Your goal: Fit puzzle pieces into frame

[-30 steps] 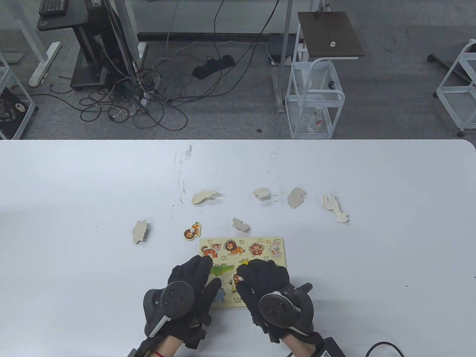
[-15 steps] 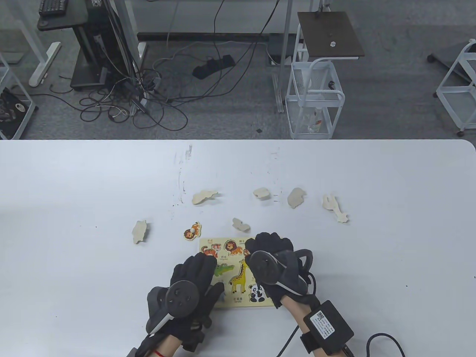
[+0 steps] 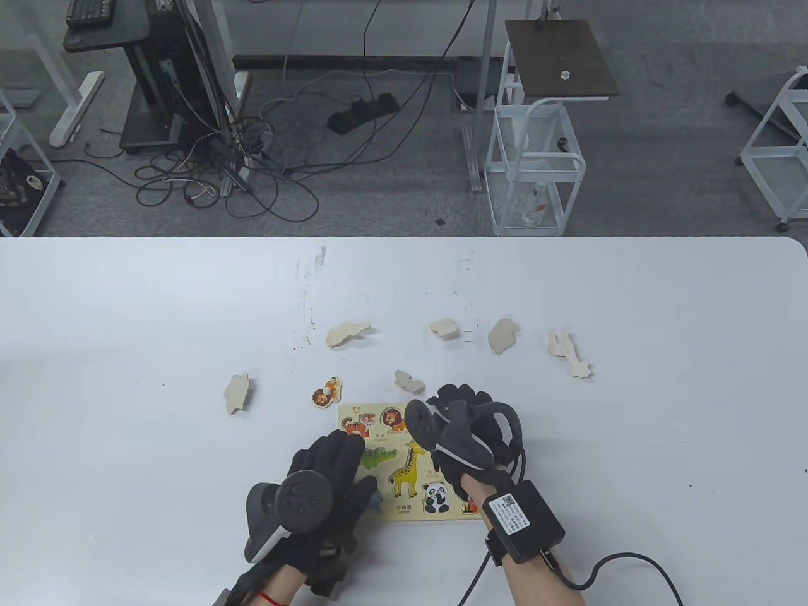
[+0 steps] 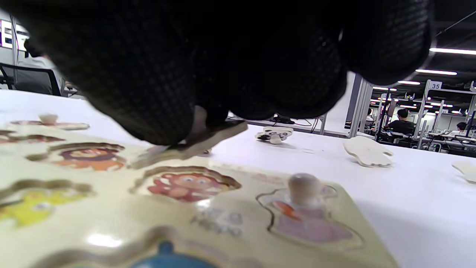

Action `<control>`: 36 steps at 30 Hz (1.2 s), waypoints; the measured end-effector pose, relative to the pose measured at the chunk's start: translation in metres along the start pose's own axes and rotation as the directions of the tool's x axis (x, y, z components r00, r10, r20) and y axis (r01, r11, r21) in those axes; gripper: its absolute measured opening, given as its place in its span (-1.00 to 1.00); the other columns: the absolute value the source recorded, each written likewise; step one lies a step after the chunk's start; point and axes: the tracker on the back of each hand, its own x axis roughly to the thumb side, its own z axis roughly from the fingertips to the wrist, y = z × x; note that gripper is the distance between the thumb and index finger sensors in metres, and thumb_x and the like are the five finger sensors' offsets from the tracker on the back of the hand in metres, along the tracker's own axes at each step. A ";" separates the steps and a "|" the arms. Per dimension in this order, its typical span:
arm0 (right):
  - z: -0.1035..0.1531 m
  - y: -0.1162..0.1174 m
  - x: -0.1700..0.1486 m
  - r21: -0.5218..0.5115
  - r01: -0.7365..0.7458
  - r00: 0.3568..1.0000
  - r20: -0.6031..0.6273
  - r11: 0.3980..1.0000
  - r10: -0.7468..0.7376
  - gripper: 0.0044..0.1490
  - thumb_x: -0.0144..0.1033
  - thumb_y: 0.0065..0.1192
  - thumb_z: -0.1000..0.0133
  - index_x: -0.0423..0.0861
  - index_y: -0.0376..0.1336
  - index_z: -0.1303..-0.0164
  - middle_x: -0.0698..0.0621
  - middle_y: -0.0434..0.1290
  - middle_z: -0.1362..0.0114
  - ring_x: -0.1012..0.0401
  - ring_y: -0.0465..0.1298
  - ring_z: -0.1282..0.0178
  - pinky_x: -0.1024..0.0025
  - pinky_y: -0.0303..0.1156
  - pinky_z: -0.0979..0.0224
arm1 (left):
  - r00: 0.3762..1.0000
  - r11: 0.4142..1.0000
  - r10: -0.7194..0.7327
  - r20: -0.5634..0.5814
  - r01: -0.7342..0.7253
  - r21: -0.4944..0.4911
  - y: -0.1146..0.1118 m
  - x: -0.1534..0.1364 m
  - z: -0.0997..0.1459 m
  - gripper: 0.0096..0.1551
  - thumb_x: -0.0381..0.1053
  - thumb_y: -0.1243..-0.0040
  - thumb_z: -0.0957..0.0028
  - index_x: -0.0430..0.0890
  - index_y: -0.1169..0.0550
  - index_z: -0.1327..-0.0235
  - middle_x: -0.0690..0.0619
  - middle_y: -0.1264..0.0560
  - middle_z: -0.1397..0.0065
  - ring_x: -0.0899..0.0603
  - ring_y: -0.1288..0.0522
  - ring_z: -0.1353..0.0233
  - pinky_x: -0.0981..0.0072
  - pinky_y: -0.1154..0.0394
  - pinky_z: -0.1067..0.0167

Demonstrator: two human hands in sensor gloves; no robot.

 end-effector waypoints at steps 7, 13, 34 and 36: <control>-0.003 0.004 0.003 0.014 -0.003 1.000 0.006 1.000 0.003 -0.44 -0.13 0.68 0.24 -0.07 0.60 0.05 -0.07 0.61 -0.13 -0.01 0.66 0.13 -0.11 0.53 -0.10 | 1.000 1.000 -0.007 -0.007 0.006 -0.015 0.000 0.000 0.000 -0.19 0.35 -0.08 0.02 0.05 -0.38 -0.52 -0.17 -0.29 -0.65 -0.37 -0.35 -0.58 -0.22 -0.11 -0.52; -0.003 0.005 0.003 0.025 -0.021 1.000 0.014 0.999 0.020 -0.44 -0.12 0.67 0.24 -0.06 0.60 0.05 -0.06 0.61 -0.13 0.00 0.66 0.13 -0.10 0.53 -0.11 | 1.000 1.000 -0.004 0.006 0.005 -0.009 0.000 0.003 0.000 -0.19 0.34 -0.09 0.02 0.05 -0.39 -0.51 -0.18 -0.31 -0.63 -0.37 -0.37 -0.57 -0.22 -0.12 -0.51; -0.002 -0.001 -0.006 0.118 -0.001 1.000 -0.021 0.993 0.004 -0.35 0.07 0.48 0.17 0.00 0.55 -0.07 -0.05 0.60 -0.21 -0.02 0.66 0.08 -0.13 0.50 -0.17 | 1.000 1.000 0.005 0.021 -0.005 -0.021 0.000 0.005 0.002 -0.21 0.33 -0.11 0.01 0.04 -0.42 -0.48 -0.19 -0.31 -0.62 -0.38 -0.38 -0.56 -0.23 -0.14 -0.50; 0.000 -0.007 -0.012 0.112 0.018 0.999 -0.032 0.993 -0.014 -0.31 0.11 0.45 0.17 0.00 0.53 -0.11 -0.05 0.58 -0.24 -0.04 0.66 0.05 -0.14 0.48 -0.19 | 1.000 1.000 0.004 0.019 -0.004 -0.021 0.000 0.005 0.002 -0.21 0.32 -0.11 0.01 0.03 -0.42 -0.48 -0.19 -0.31 -0.62 -0.38 -0.38 -0.56 -0.23 -0.14 -0.50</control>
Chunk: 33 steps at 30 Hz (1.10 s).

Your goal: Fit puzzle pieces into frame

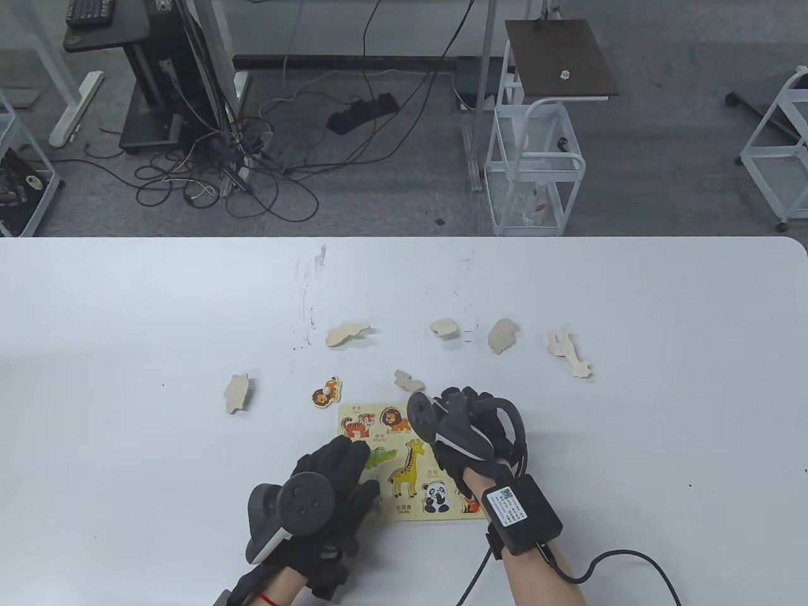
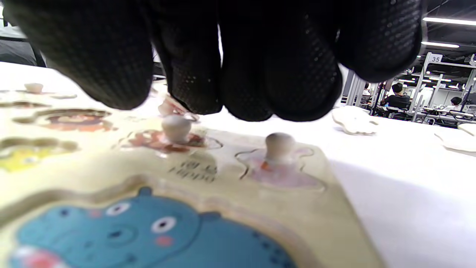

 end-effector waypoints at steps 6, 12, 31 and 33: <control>0.008 -0.027 -0.028 -0.017 0.012 0.999 -0.041 1.000 -0.013 -0.23 0.17 0.40 0.16 0.02 0.47 -0.21 -0.07 0.53 -0.32 -0.10 0.63 -0.12 -0.23 0.41 -0.29 | 1.000 1.000 -0.006 0.006 0.006 -0.007 -0.001 0.001 0.000 -0.22 0.31 -0.12 0.01 0.03 -0.42 -0.49 -0.19 -0.31 -0.63 -0.38 -0.37 -0.56 -0.23 -0.13 -0.50; 0.007 -0.057 -0.075 -0.035 0.025 0.989 -0.147 0.999 -0.030 -0.19 0.18 0.39 0.16 0.04 0.41 -0.29 -0.07 0.48 -0.40 -0.13 0.59 -0.31 -0.23 0.37 -0.39 | 0.999 1.000 -0.017 0.028 0.017 0.000 -0.002 0.007 0.002 -0.23 0.31 -0.13 0.01 0.04 -0.43 -0.48 -0.18 -0.33 -0.62 -0.37 -0.39 -0.56 -0.22 -0.14 -0.51; -0.051 -0.011 -0.180 0.225 0.054 0.913 -0.405 0.973 0.043 -0.12 -0.16 0.47 0.11 0.25 0.14 -0.45 0.06 0.18 -0.61 -0.17 0.33 -0.60 -0.29 0.30 -0.45 | 0.998 0.998 -0.060 -0.019 0.059 -0.038 -0.006 0.001 -0.001 -0.23 0.31 -0.13 0.00 0.03 -0.44 -0.47 -0.18 -0.34 -0.61 -0.37 -0.40 -0.54 -0.23 -0.14 -0.50; -0.057 0.004 -0.187 0.266 0.060 0.909 -0.412 0.962 0.058 -0.08 -0.16 0.48 0.12 0.24 0.11 -0.46 0.07 0.12 -0.62 -0.19 0.32 -0.60 -0.29 0.30 -0.44 | 0.998 0.998 -0.062 -0.020 0.061 -0.035 -0.006 0.000 -0.001 -0.24 0.31 -0.12 0.00 0.03 -0.44 -0.47 -0.18 -0.34 -0.61 -0.37 -0.41 -0.54 -0.23 -0.15 -0.50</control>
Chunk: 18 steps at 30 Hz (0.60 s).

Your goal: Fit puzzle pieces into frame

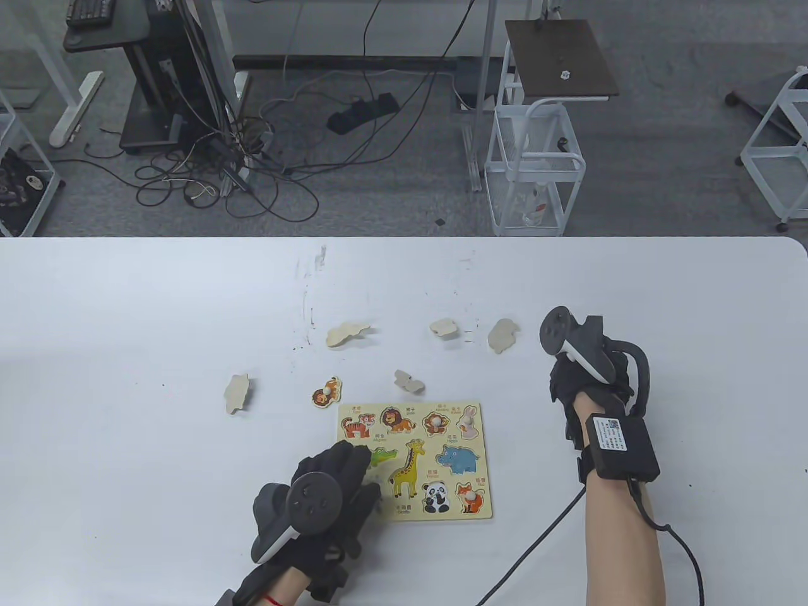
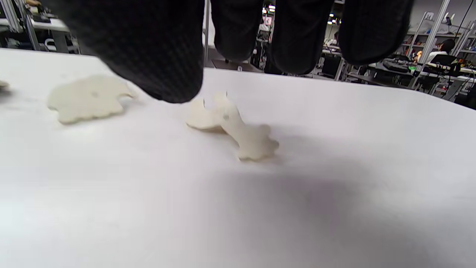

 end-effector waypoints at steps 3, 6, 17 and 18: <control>-0.011 0.011 -0.002 0.036 -0.010 1.000 -0.013 0.999 0.010 -0.03 -0.15 0.49 0.12 0.25 0.06 -0.48 0.09 0.03 -0.64 -0.20 0.31 -0.60 -0.30 0.28 -0.44 | 1.000 1.000 0.012 0.002 -0.012 0.008 0.001 0.000 0.000 -0.24 0.30 -0.13 0.00 0.03 -0.44 -0.47 -0.18 -0.35 -0.61 -0.37 -0.41 -0.54 -0.23 -0.15 -0.50; -0.021 0.021 0.000 0.060 -0.032 0.999 0.001 0.998 0.032 -0.01 -0.18 0.49 0.12 0.25 0.03 -0.48 0.10 -0.01 -0.64 -0.20 0.35 -0.56 -0.29 0.29 -0.44 | 1.000 1.000 0.002 0.000 -0.002 0.011 0.001 -0.001 0.000 -0.24 0.31 -0.12 0.00 0.04 -0.44 -0.47 -0.17 -0.35 -0.61 -0.36 -0.41 -0.54 -0.23 -0.15 -0.51; -0.037 0.027 0.001 0.014 -0.108 0.994 0.035 0.994 0.107 -0.07 -0.37 0.51 0.13 0.21 0.12 -0.44 0.08 0.18 -0.59 -0.09 0.60 -0.25 -0.16 0.42 -0.34 | 1.000 1.000 -0.002 0.013 0.002 -0.016 -0.001 0.001 -0.001 -0.25 0.30 -0.12 0.00 0.04 -0.44 -0.46 -0.17 -0.35 -0.61 -0.36 -0.43 -0.53 -0.23 -0.16 -0.51; -0.036 0.027 0.001 0.004 -0.106 0.993 0.042 0.994 0.106 -0.07 -0.38 0.51 0.13 0.21 0.13 -0.43 0.07 0.20 -0.58 -0.08 0.63 -0.17 -0.14 0.44 -0.31 | 1.000 1.000 -0.008 0.011 0.008 -0.012 0.000 0.000 -0.001 -0.25 0.30 -0.12 0.00 0.04 -0.44 -0.46 -0.17 -0.35 -0.61 -0.36 -0.43 -0.53 -0.23 -0.16 -0.51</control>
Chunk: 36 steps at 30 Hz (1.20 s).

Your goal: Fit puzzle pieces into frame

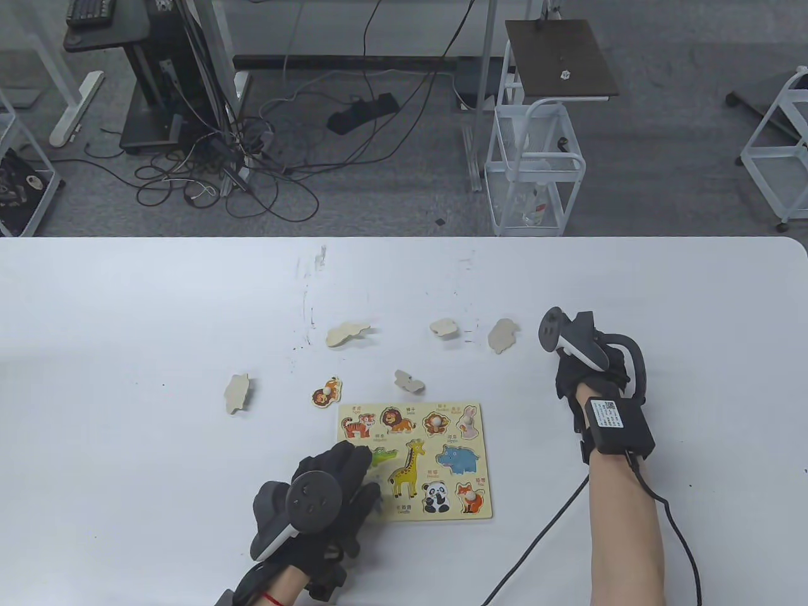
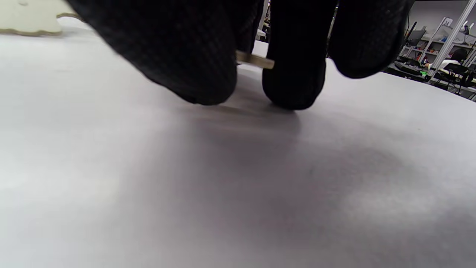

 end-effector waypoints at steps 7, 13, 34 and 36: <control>0.008 -0.006 -0.004 -0.169 0.048 0.998 0.056 0.984 -0.039 -0.26 -0.38 0.46 0.12 0.08 0.29 -0.33 -0.07 0.40 -0.45 -0.03 0.70 0.01 -0.09 0.54 -0.18 | 1.000 1.000 0.012 -0.005 -0.012 0.004 0.000 -0.002 0.000 -0.25 0.30 -0.12 0.00 0.03 -0.45 -0.46 -0.17 -0.36 -0.60 -0.36 -0.43 -0.53 -0.23 -0.16 -0.50; 0.036 -0.039 -0.017 -0.334 0.191 0.981 0.097 0.923 -0.168 -0.47 -0.40 0.42 0.09 0.04 0.51 -0.13 -0.02 0.56 -0.30 0.02 0.73 0.10 -0.03 0.59 -0.11 | 1.000 1.000 0.013 0.018 -0.013 -0.019 -0.004 0.003 0.001 -0.25 0.30 -0.12 0.00 0.04 -0.45 -0.46 -0.17 -0.35 -0.61 -0.36 -0.44 -0.52 -0.23 -0.16 -0.50; 0.256 -0.068 0.069 -0.147 0.654 0.617 0.671 0.742 -0.411 -0.55 -0.23 0.54 0.14 -0.01 0.63 0.05 -0.04 0.67 -0.08 0.07 0.70 0.30 -0.03 0.59 -0.01 | 0.936 0.949 0.303 0.177 -0.314 0.039 0.009 0.012 0.006 -0.14 0.15 -0.40 0.09 0.13 -0.31 -0.52 -0.03 -0.33 -0.62 -0.18 -0.55 -0.49 -0.05 -0.33 -0.51; 0.262 -0.060 0.081 -0.117 0.680 0.572 0.703 0.724 -0.423 -0.55 -0.23 0.53 0.14 -0.01 0.63 0.06 -0.04 0.67 -0.07 0.08 0.70 0.31 -0.03 0.60 0.00 | 0.914 0.929 0.355 0.197 -0.368 0.032 0.011 0.015 0.007 -0.15 0.15 -0.38 0.08 0.13 -0.31 -0.52 -0.02 -0.36 -0.60 -0.16 -0.58 -0.46 -0.05 -0.35 -0.50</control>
